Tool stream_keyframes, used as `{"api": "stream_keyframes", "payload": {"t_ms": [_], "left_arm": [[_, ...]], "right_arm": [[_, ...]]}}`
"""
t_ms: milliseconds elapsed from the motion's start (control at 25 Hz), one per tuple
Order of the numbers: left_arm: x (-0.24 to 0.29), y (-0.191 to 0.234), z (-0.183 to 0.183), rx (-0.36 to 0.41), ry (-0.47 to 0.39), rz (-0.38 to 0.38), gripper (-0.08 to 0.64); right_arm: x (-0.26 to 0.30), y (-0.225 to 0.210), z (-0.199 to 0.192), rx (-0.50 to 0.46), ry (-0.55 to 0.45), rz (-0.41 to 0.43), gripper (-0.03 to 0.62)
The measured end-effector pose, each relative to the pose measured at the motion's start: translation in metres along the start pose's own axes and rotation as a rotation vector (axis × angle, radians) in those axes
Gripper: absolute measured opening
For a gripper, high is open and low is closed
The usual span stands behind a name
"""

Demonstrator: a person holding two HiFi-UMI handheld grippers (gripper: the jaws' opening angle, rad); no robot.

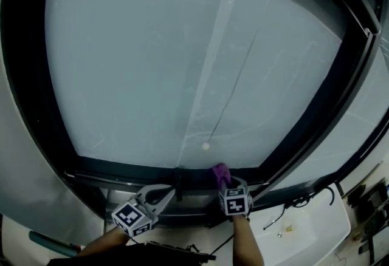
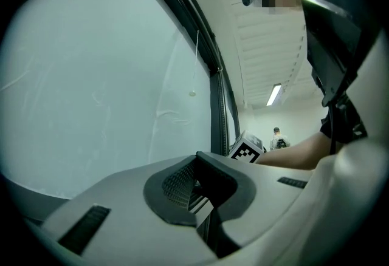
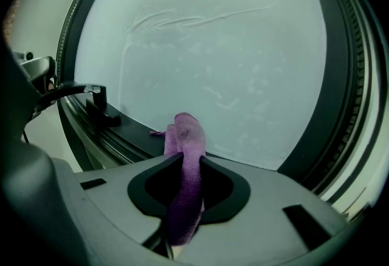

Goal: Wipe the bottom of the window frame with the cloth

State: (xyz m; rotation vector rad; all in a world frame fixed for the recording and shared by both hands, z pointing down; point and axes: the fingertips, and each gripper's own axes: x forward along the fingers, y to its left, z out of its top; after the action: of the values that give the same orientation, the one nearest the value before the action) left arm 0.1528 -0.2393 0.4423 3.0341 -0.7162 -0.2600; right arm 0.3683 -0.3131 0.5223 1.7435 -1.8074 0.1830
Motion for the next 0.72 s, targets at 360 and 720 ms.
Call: {"api": "stream_keyframes", "payload": {"t_ms": [360,720], "left_arm": [[0.021,-0.013,-0.007,0.026,0.03,-0.038,0.002],[0.028,-0.013,-0.02,0.043,0.04,-0.024,0.002]], "right_arm": [[0.001,-0.015,-0.005,-0.035,0.025,0.022,0.078],[0.0,-0.048,-0.013,-0.007,0.035,-0.009,0.078]]}}
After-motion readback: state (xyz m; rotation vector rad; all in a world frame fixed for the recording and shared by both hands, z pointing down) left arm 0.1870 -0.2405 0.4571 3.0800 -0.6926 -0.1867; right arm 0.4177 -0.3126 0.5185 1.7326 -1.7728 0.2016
